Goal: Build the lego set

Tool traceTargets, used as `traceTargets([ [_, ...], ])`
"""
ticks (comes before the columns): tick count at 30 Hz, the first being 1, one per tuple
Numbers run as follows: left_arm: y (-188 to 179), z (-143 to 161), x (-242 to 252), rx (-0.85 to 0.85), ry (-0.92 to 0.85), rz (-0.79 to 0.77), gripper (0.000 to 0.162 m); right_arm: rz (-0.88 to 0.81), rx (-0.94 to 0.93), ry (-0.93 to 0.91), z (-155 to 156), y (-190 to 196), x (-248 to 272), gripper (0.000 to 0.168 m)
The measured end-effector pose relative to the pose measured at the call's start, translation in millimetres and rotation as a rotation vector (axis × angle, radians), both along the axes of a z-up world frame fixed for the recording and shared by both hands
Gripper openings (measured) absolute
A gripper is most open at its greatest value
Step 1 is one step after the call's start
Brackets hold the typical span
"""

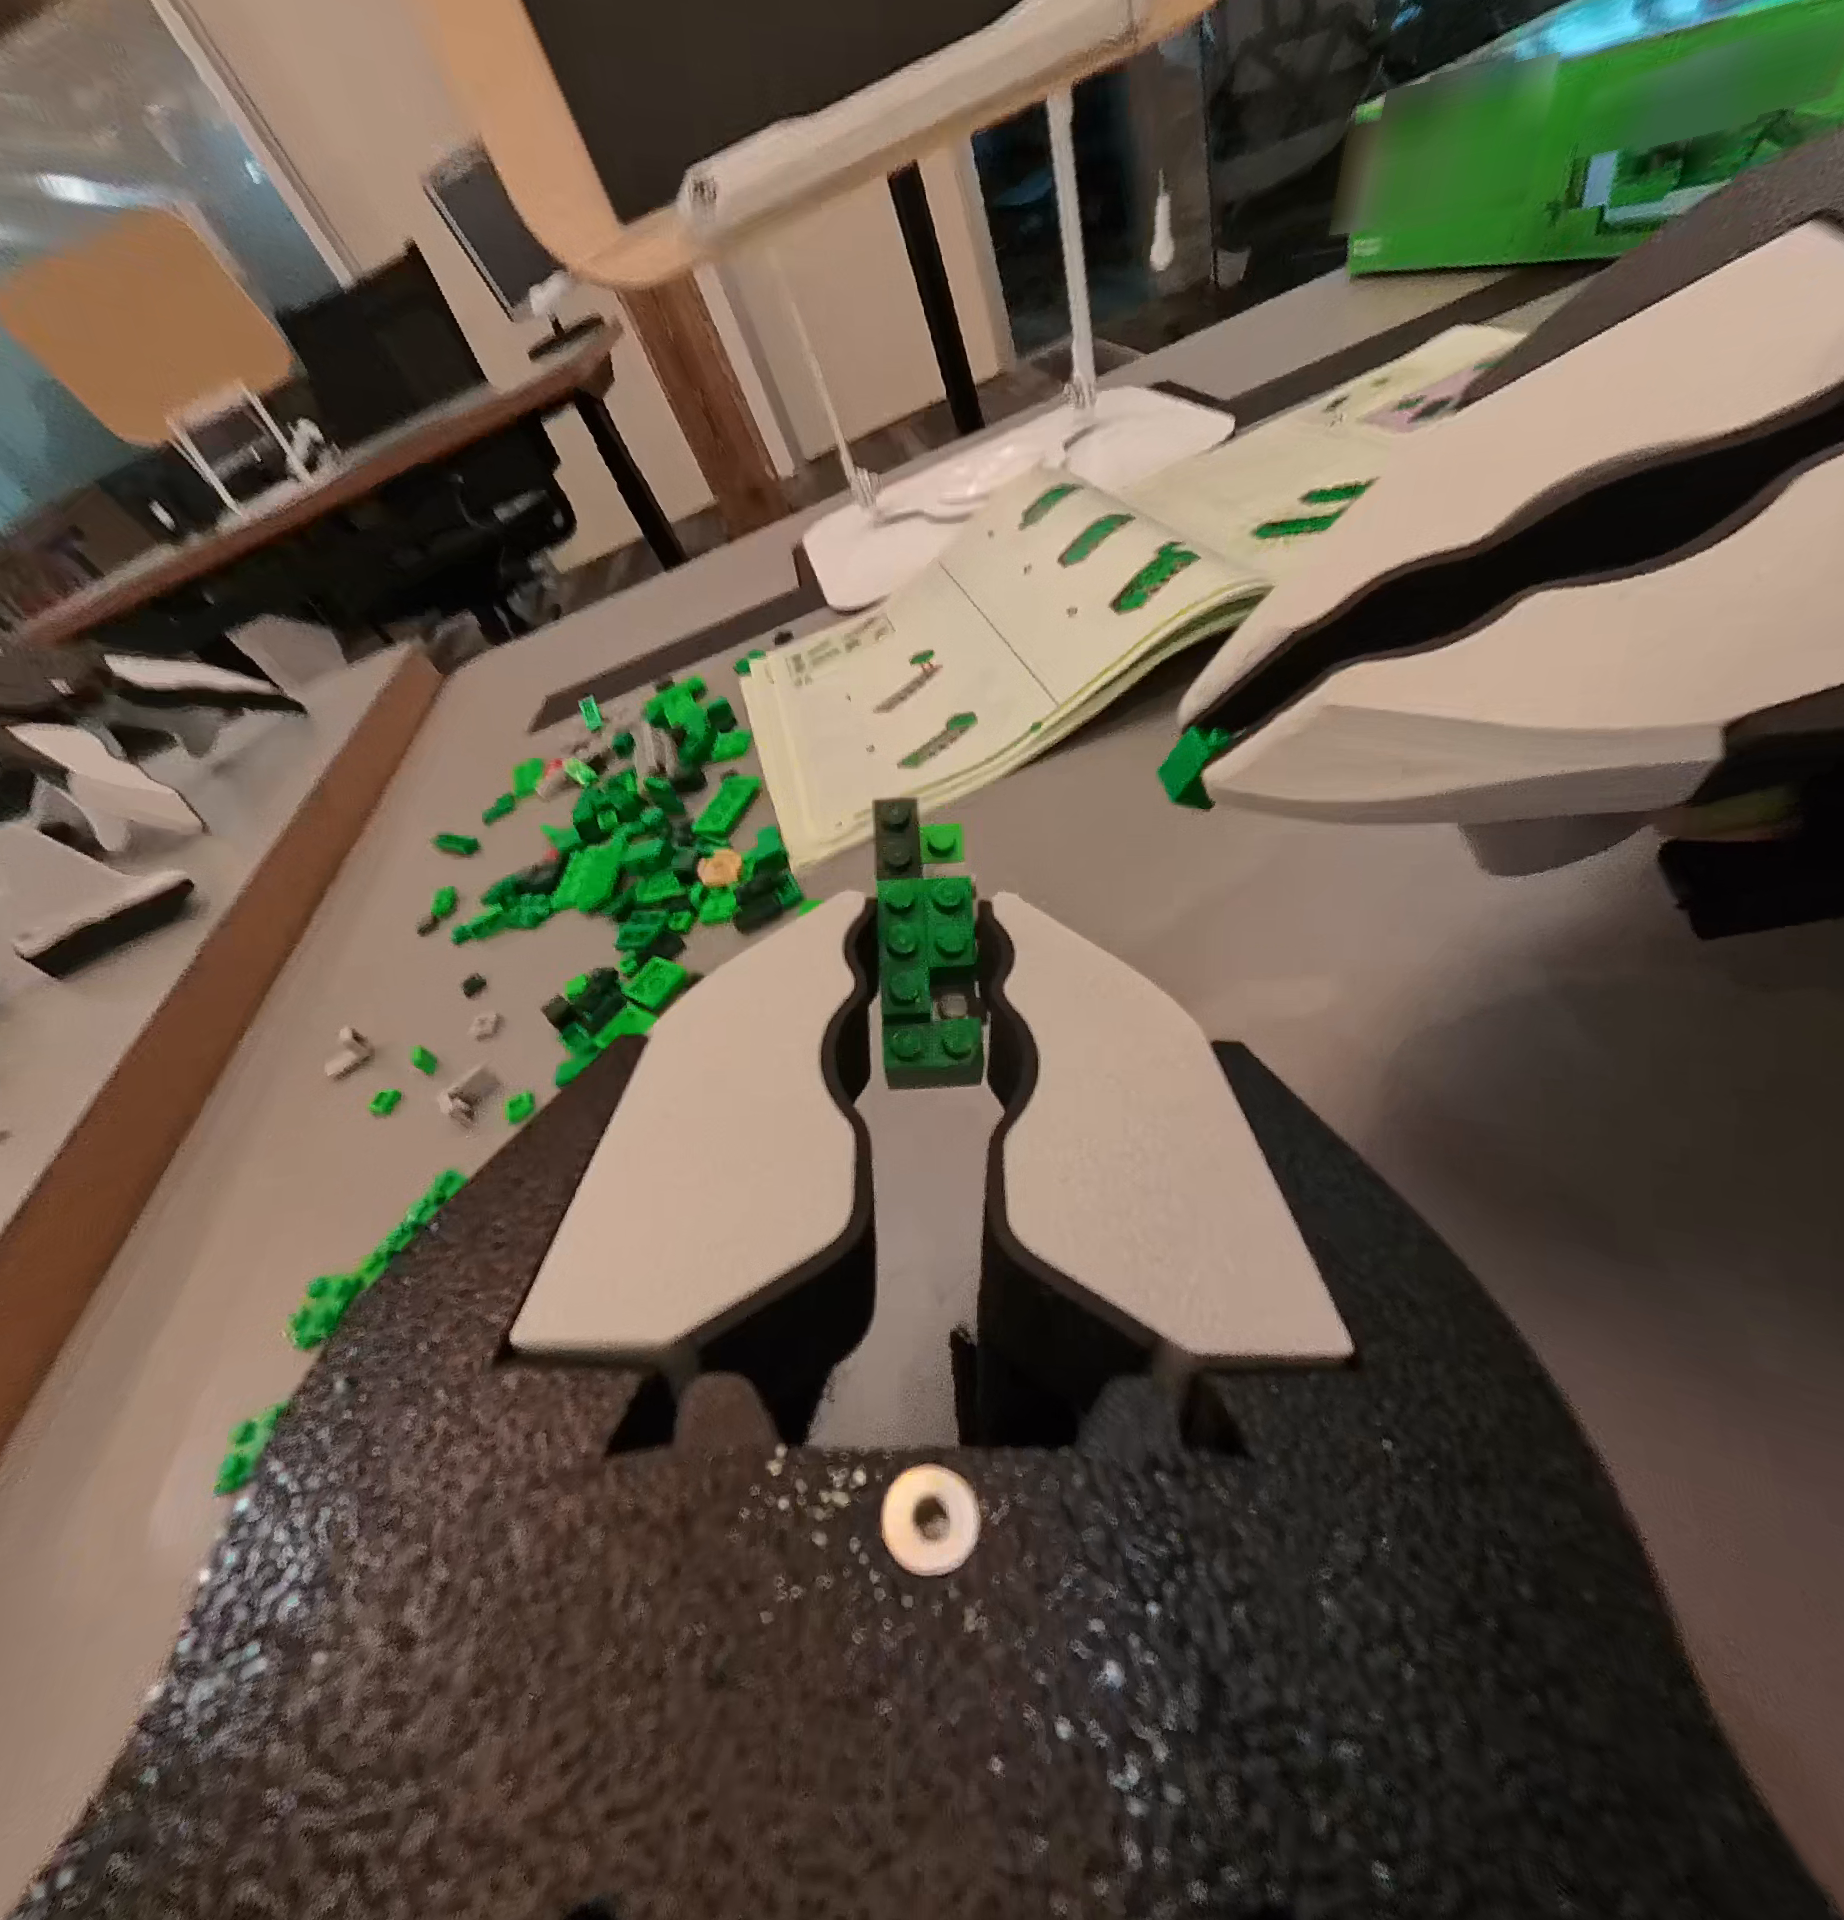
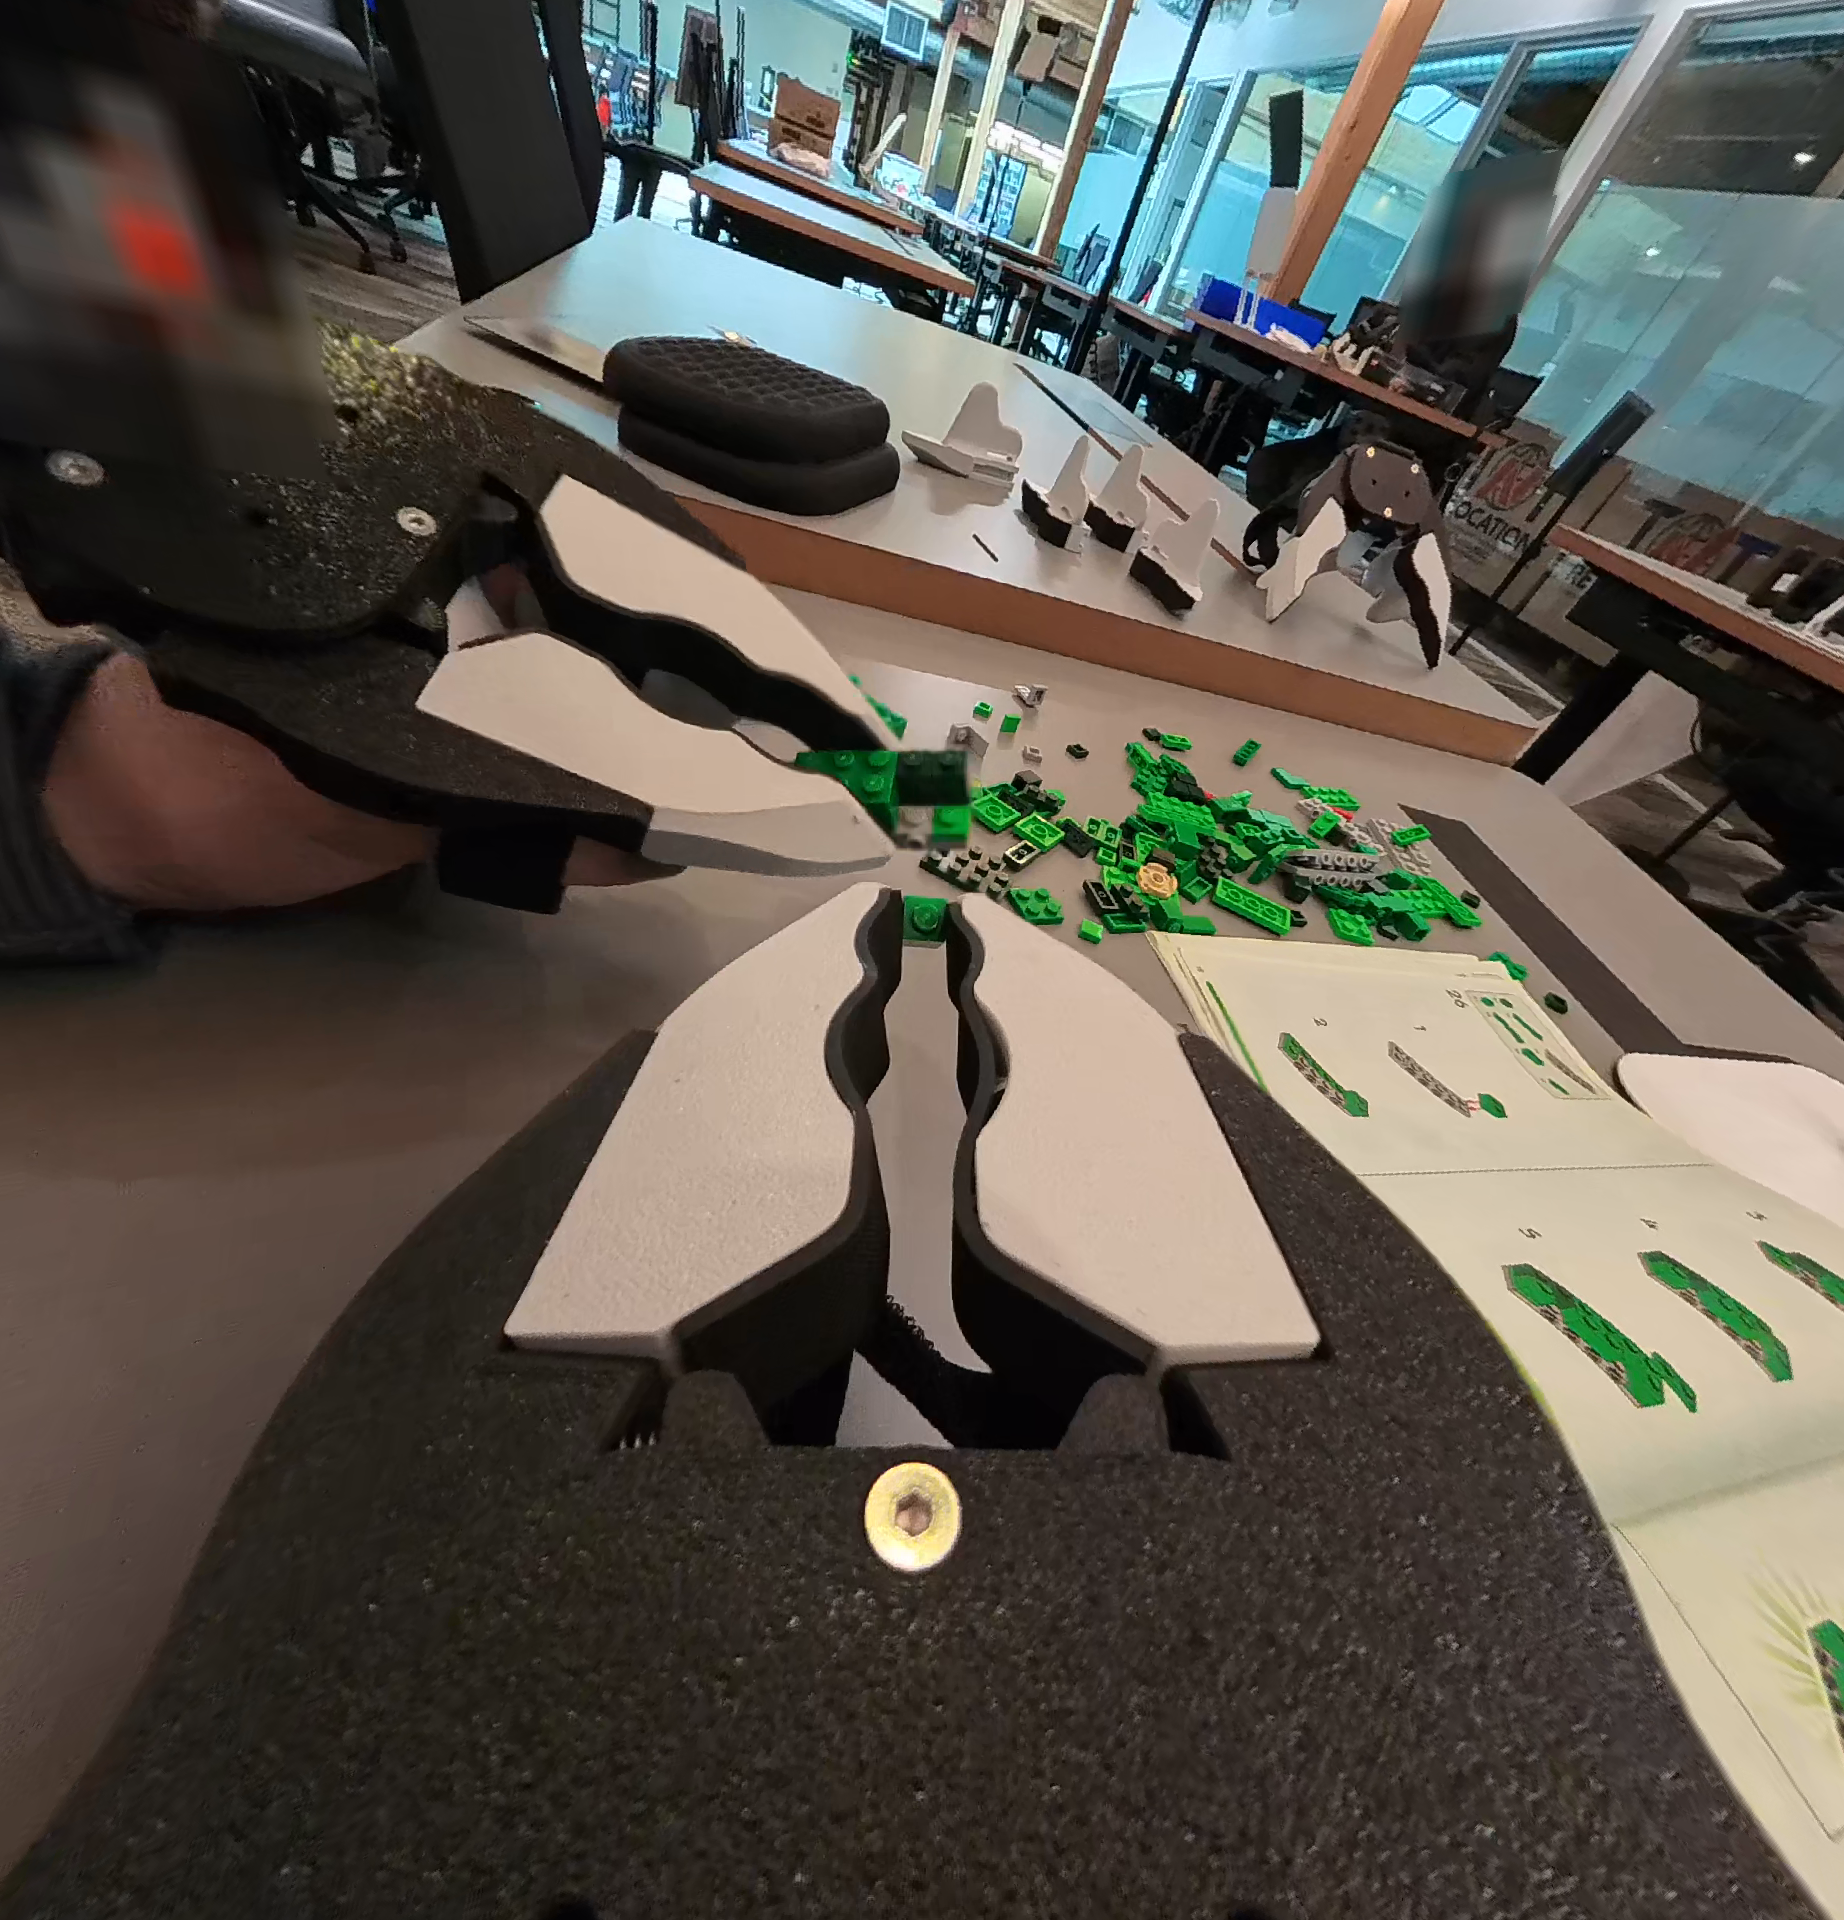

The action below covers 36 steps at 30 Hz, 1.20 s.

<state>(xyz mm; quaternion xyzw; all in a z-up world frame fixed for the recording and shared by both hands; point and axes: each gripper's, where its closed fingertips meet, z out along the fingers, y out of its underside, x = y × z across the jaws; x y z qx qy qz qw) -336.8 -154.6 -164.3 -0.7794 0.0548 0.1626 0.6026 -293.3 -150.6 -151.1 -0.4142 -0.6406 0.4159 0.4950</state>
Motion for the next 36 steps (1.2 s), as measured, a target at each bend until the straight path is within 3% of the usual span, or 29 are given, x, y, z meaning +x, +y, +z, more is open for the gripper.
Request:
traceTargets([
  [6, -8.0, -8.1, -1.2, -0.064, -0.119, 0.02, 0.017, -0.003, -0.024, 0.014, 3.1, 1.3, 0.8, 0.007],
  [18, -13.3, -1.0, -2.2, -0.085, -0.115, 0.016, 0.017, -0.003, -0.02, 0.021, 4.7, 1.4, 1.5, 0.007],
  [26, -10.6, -13.3, 5.3, -0.115, -0.154, 0.004, 0.017, -0.01, -0.015, 0.018, 4.5, 2.6, 1.2, 0.007],
  [32, -3.1, -4.8, 7.3, -0.051, -0.198, 0.001, 0.017, -0.021, 0.002, 0.026, 15.8, 7.3, 3.6, 0.007],
  [36, 3.4, -2.3, -0.1, -0.023, -0.194, 0.024, 0.017, -0.003, 0.07, -0.174, -5.5, 12.8, 4.6, 0.007],
])
